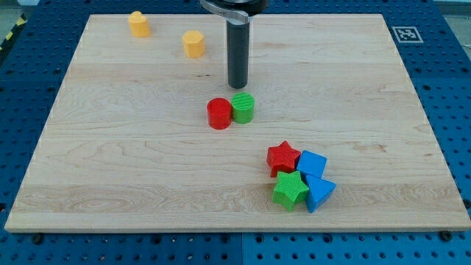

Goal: Separate the red circle from the green circle

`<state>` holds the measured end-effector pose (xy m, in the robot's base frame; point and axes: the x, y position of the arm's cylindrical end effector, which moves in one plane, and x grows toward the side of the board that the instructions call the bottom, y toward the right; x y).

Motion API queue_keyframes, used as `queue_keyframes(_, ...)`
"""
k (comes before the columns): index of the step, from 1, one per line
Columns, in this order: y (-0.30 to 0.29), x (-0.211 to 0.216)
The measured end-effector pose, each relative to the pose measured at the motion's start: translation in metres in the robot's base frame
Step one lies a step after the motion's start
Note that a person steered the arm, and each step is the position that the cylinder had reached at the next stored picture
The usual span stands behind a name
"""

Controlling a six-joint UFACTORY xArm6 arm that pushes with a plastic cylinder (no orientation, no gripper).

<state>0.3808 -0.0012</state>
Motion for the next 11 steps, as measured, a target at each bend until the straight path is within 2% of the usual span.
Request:
queue_keyframes(1, 0.000, 0.000)
queue_keyframes(2, -0.041, 0.019)
queue_keyframes(3, -0.093, 0.058)
queue_keyframes(4, -0.092, 0.083)
queue_keyframes(5, -0.043, 0.072)
queue_keyframes(6, -0.016, 0.031)
queue_keyframes(8, -0.029, 0.086)
queue_keyframes(9, -0.003, 0.078)
queue_keyframes(10, 0.001, 0.022)
queue_keyframes(11, -0.011, 0.013)
